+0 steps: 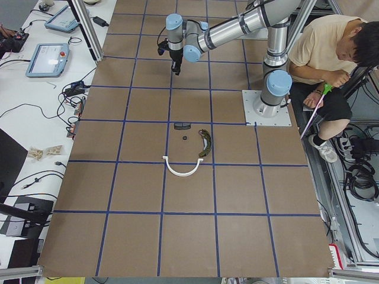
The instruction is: Place bearing gear from tray to pile
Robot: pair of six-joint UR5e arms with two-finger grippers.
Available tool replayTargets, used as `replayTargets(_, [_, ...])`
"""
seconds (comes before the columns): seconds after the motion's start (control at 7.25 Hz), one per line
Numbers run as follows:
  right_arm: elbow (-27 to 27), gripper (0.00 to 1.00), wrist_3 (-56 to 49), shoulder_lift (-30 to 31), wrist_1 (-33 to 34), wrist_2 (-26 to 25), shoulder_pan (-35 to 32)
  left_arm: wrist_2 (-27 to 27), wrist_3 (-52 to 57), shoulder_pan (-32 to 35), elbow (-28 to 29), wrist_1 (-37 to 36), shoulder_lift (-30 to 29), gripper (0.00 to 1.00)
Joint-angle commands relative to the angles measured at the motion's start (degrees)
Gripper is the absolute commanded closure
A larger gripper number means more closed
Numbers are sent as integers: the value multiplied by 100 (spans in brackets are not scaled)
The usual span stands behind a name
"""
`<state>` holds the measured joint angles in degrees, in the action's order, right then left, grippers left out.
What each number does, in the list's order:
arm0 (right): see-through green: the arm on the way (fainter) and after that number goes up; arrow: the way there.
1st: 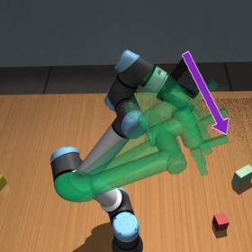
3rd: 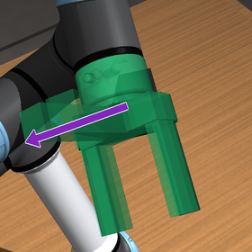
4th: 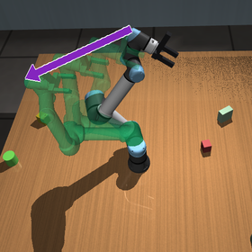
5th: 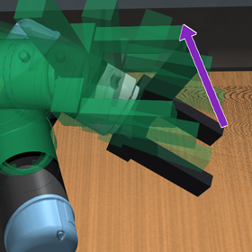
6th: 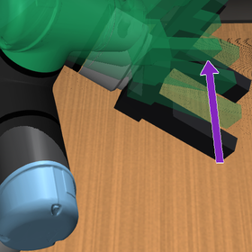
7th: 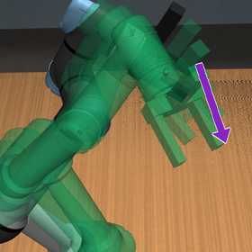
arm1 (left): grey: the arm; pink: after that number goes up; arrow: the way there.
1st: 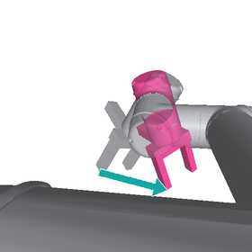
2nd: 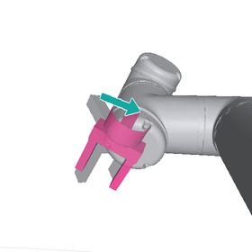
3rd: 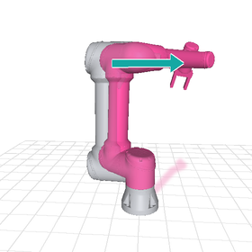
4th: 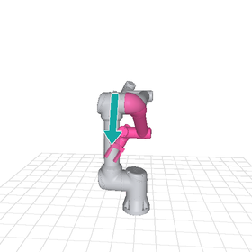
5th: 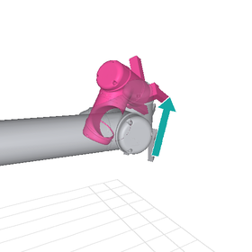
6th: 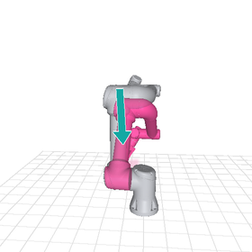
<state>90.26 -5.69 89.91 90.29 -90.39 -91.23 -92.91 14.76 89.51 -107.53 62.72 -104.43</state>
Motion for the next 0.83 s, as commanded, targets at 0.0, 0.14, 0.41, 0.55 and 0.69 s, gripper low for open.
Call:
replayTargets(0.0, [10,0,16,0,6,38,0,-586,1314,-1466,75,644,176,100])
replayTargets(0.14, [18,0,24,9,-2,47,0,-570,1745,-1907,31,610,177,100])
replayTargets(0.41, [18,0,68,26,-2,48,0,-526,2555,-3013,-39,452,-24,100])
replayTargets(0.55, [18,0,68,18,-3,48,0,-517,2880,-3445,-39,365,-121,100])
replayTargets(0.69, [27,0,68,17,6,56,0,-491,3031,-3597,-39,259,-244,100])
